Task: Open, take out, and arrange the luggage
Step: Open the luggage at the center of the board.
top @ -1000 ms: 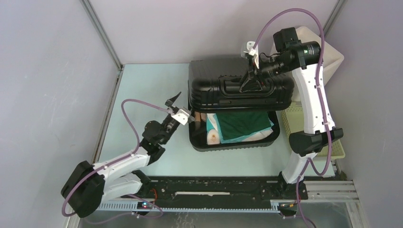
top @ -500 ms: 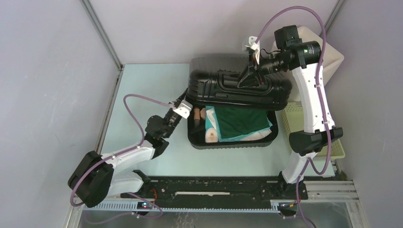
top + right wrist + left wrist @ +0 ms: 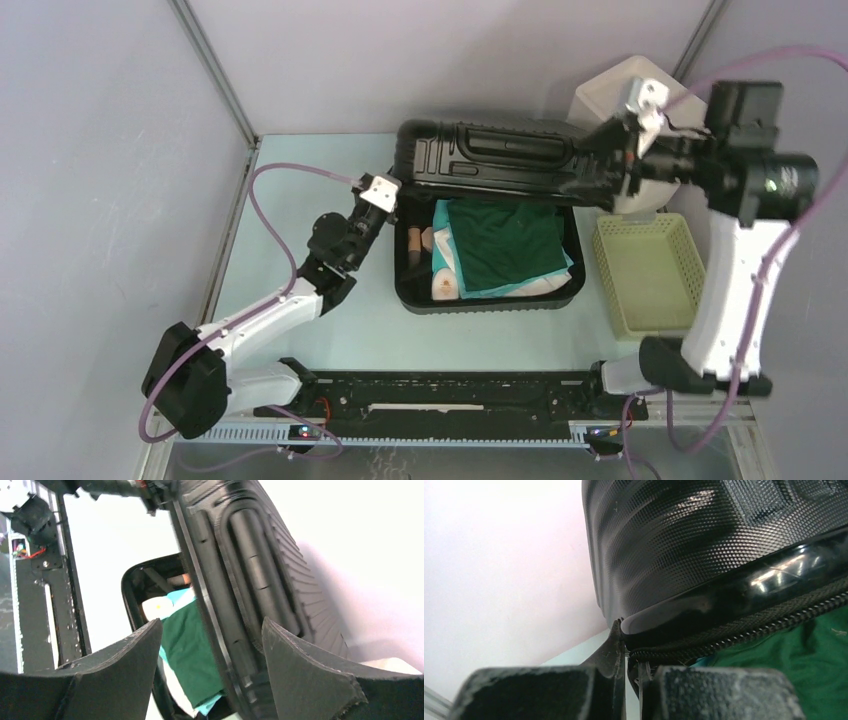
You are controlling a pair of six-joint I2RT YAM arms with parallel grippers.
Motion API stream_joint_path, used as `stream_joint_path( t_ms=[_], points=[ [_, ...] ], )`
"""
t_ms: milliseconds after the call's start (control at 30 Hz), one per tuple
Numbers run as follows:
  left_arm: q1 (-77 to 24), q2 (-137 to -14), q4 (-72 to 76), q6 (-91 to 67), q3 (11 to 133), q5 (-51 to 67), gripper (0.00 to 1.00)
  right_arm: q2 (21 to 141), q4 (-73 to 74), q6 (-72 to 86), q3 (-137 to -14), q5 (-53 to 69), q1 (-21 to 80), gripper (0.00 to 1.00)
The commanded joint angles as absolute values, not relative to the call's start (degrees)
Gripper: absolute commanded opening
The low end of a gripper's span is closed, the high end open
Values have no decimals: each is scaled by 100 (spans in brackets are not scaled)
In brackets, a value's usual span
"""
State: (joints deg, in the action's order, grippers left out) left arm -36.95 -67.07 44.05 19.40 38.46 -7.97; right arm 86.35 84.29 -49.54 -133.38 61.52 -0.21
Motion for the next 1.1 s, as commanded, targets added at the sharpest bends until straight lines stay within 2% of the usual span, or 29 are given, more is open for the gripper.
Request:
stream_joint_path(
  t_ms=[0, 133, 267, 400, 500, 700, 900, 1033, 1067],
  points=[
    [-3765, -6352, 3688, 779, 4747, -394, 0, 7476, 8797, -5968, -12256, 6916, -189, 81],
    [-3674, -6378, 2971, 504, 5278, -492, 0, 6408, 8733, -6660, -10407, 6472, 763, 81],
    [-3545, -6556, 2400, 385, 5822, -549, 0, 6018, 8364, -6880, -8737, 6280, 1384, 81],
    [-3280, -6855, 2070, 150, 6365, -391, 0, 5797, 6786, -6204, -7021, 4734, 2286, 80],
    [-3060, -7108, 1926, 41, 6680, -191, 0, 5964, 5777, -5973, -6253, 3679, 2720, 81],
    [-2558, -7678, 1828, -482, 7271, 407, 0, 6794, 4984, -5870, -5721, 2871, 3296, 78],
    [-2289, -8220, 1639, -658, 7884, 748, 0, 7405, 4778, -5775, -5456, 2651, 3563, 65],
    [-2195, -8523, 1589, -659, 8154, 751, 0, 7673, 4960, -5767, -5393, 2924, 3710, 44],
    [-2179, -8603, 1566, -659, 8243, 748, 0, 7721, 4998, -5766, -5374, 2922, 3775, 35]
  ],
)
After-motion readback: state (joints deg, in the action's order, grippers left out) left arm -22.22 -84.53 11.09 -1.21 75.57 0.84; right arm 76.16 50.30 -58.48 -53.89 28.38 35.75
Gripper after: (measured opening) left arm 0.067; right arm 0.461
